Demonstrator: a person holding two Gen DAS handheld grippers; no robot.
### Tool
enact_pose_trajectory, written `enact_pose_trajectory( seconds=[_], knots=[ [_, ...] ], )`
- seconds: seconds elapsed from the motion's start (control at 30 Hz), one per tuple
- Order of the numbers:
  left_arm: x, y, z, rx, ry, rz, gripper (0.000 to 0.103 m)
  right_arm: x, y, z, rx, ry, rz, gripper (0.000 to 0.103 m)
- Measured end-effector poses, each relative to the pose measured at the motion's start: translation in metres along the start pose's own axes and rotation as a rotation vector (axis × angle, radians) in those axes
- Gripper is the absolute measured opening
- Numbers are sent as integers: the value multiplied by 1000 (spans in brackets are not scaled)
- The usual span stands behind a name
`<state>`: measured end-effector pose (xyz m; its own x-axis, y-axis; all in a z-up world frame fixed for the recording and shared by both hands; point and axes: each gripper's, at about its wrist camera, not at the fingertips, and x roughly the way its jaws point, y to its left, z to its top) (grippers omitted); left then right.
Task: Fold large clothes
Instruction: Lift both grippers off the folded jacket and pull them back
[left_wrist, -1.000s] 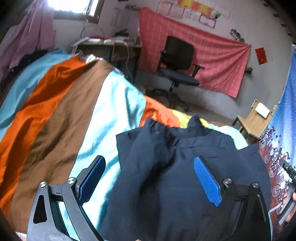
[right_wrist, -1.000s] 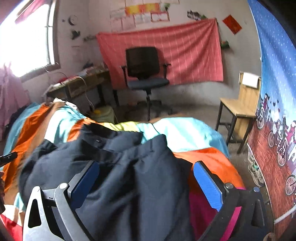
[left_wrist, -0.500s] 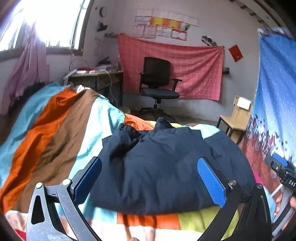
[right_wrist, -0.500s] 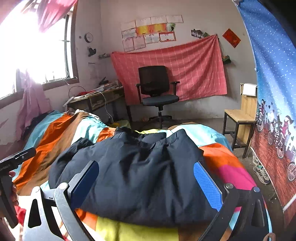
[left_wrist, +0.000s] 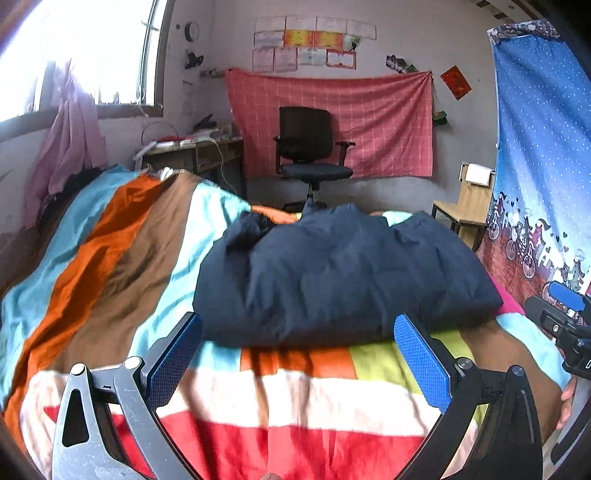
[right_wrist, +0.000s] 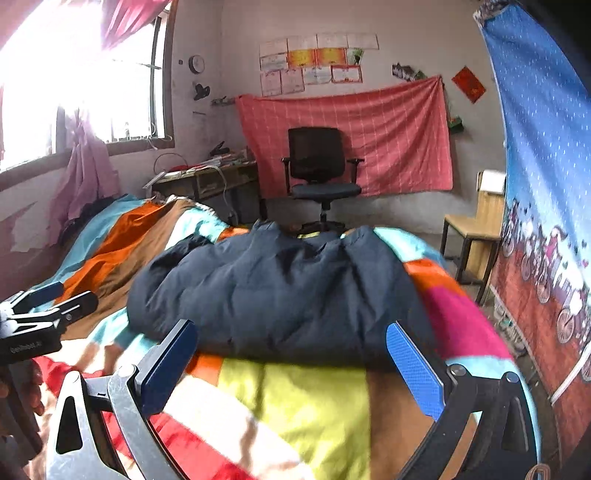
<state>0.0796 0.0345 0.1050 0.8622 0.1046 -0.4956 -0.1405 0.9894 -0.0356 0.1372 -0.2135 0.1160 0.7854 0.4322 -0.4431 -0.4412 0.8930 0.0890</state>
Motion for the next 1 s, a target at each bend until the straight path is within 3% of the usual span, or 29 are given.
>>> enact_pose_trajectory(
  seconds=[0.4,1.0],
  knots=[
    [-5,13,-36,-60,53,30,101,4,9,-32,5,44,21,103],
    [-7,8,-40,-35,51,28,101,4,10,-36,5,51,39,103]
  ],
)
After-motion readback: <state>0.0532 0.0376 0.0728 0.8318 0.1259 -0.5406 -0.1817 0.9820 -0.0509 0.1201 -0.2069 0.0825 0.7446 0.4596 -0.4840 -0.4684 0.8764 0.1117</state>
